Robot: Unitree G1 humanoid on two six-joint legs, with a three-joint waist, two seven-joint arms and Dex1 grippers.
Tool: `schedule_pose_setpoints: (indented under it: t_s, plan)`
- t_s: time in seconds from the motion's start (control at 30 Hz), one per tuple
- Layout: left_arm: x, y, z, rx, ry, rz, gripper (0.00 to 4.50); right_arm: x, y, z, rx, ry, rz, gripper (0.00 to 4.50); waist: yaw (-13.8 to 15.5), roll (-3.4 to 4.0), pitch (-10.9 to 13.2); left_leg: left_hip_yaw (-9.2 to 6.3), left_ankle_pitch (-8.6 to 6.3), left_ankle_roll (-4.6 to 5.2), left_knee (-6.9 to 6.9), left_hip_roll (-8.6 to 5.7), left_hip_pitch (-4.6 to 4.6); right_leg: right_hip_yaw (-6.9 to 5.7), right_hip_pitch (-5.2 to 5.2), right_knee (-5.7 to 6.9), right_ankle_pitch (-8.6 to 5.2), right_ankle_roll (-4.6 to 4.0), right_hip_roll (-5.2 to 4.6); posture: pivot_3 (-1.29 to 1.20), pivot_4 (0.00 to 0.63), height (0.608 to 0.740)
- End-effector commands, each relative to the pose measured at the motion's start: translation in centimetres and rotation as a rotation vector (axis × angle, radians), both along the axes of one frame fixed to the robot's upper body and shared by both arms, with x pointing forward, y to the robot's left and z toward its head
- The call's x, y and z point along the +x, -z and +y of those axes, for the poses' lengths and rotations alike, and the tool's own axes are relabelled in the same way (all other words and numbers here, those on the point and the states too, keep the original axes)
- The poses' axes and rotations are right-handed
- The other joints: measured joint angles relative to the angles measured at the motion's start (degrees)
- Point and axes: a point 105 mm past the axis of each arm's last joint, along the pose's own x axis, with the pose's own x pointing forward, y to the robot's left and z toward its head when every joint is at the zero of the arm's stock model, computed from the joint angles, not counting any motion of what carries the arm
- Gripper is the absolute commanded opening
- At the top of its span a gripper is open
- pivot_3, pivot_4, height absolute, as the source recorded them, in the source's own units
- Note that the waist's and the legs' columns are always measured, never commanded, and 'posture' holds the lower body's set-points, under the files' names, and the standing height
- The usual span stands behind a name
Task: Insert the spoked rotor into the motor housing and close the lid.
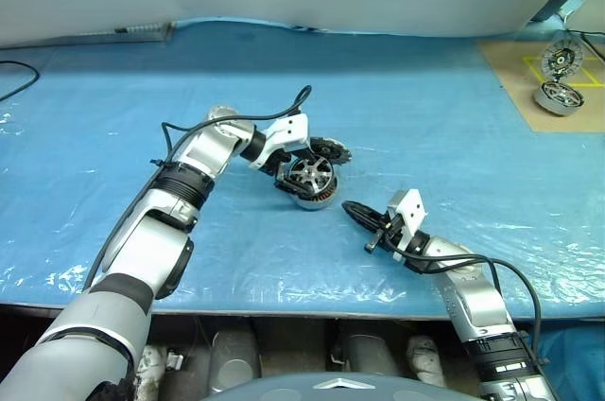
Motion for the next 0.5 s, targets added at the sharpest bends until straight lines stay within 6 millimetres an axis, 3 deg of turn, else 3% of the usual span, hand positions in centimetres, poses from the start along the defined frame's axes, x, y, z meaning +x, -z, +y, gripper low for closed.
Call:
schedule_pose_setpoints:
  t_s: [0.03,0.2,0.23,0.37,0.5]
  plan:
    - [-0.35,-0.95,-0.37,-0.019,0.035,-0.018,4.48,0.17,-0.9,0.1,0.005,-0.008,-0.036,0.0,0.0,0.0,0.0,0.0,0.0,0.0,0.0,0.0,0.0,0.0,0.0,0.0,0.0,0.0,0.0,0.0,0.15,0.74]
    - [-0.89,-1.05,-0.46,-0.023,0.067,0.0,4.48,0.18,-0.9,0.14,0.006,-0.008,-0.036,0.0,0.03,0.0,0.0,0.0,0.0,0.0,-0.01,0.0,-0.01,0.0,0.0,-0.01,0.0,0.0,0.0,0.0,0.15,0.74]
    - [-0.93,-1.14,-0.48,-0.024,0.07,0.001,4.31,0.18,-0.9,0.15,0.006,-0.007,-0.036,0.0,0.03,0.0,0.0,0.0,0.0,0.0,-0.01,0.0,-0.01,0.0,0.0,-0.01,0.0,0.0,0.0,0.0,0.15,0.74]
    - [-0.87,-1.18,-0.52,-0.02,0.069,0.002,3.25,0.14,-0.88,0.19,0.008,-0.005,-0.034,0.0,0.03,0.0,0.0,0.0,0.0,0.0,-0.01,0.0,0.0,0.0,0.0,-0.01,0.0,0.0,0.0,0.0,0.15,0.74]
    - [-0.81,-1.03,-0.58,-0.012,0.069,0.0,1.68,0.12,-0.86,0.18,0.009,-0.001,-0.034,0.0,0.03,-0.01,0.0,0.0,0.0,0.0,-0.01,0.0,-0.01,0.0,0.0,-0.02,0.0,0.0,0.0,0.0,0.15,0.74]
